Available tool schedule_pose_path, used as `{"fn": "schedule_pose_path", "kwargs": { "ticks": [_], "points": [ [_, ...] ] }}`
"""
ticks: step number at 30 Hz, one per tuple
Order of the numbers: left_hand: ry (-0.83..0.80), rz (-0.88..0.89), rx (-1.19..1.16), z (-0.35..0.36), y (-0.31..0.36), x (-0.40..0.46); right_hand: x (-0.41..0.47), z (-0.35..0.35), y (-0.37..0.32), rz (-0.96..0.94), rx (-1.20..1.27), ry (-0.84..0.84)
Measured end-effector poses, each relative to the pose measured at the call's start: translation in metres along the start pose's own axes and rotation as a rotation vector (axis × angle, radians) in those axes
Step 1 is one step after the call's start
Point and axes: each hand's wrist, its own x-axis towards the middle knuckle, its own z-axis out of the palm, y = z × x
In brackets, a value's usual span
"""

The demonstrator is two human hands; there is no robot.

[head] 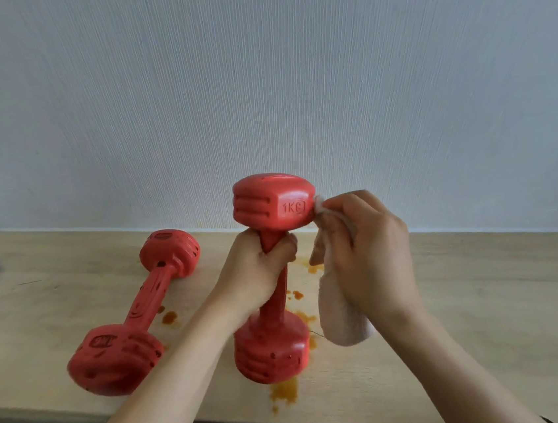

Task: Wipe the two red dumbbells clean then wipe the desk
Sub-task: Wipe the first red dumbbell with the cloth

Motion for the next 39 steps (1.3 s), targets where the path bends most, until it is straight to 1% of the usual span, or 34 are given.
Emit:
{"fn": "schedule_pose_path", "kwargs": {
  "ticks": [3,6,8,11,14,18,22,24,26,31,32,34,36,37,39],
  "points": [
    [0.014,-0.024,-0.023,-0.003,0.0,0.003,-0.003,-0.004,-0.008,-0.064,0.011,0.003],
    [-0.049,-0.006,-0.05,-0.001,-0.001,0.0,0.002,-0.004,0.0,0.004,0.05,-0.017],
    [-0.082,0.012,-0.07,-0.001,-0.002,-0.002,0.006,-0.005,0.006,0.056,0.097,-0.061],
    [-0.104,0.031,-0.11,-0.003,-0.005,-0.002,0.009,-0.002,0.012,0.075,0.182,-0.125],
    [-0.142,0.048,-0.144,-0.005,-0.004,-0.003,0.014,0.004,0.016,0.101,0.216,-0.153],
    [-0.119,0.028,-0.128,-0.004,-0.003,-0.007,0.011,0.002,0.013,0.071,0.185,-0.054],
    [-0.051,-0.005,-0.054,-0.005,-0.002,-0.004,0.002,-0.006,-0.003,-0.104,0.087,0.058],
    [-0.038,-0.021,-0.021,-0.005,-0.001,-0.002,0.001,-0.007,-0.008,-0.159,0.032,0.075],
    [-0.048,-0.025,-0.031,-0.005,-0.001,-0.002,0.004,-0.006,-0.005,-0.136,0.032,0.068],
    [-0.113,0.0,-0.056,-0.001,0.001,-0.006,0.013,-0.008,0.011,0.019,0.042,-0.027],
    [-0.105,0.004,-0.055,0.0,0.001,-0.006,0.015,-0.01,0.013,0.048,0.048,-0.029],
    [-0.067,0.01,-0.042,0.002,0.0,-0.005,0.02,-0.016,0.014,0.087,0.101,0.023],
    [-0.013,0.007,-0.015,0.002,-0.001,-0.003,0.028,-0.026,0.006,0.034,0.194,0.114],
    [0.013,0.005,0.001,0.001,-0.001,-0.002,0.032,-0.03,-0.001,-0.045,0.212,0.147],
    [0.045,0.03,0.047,0.001,0.0,-0.003,0.037,-0.03,-0.018,-0.258,0.137,0.15]
  ]
}}
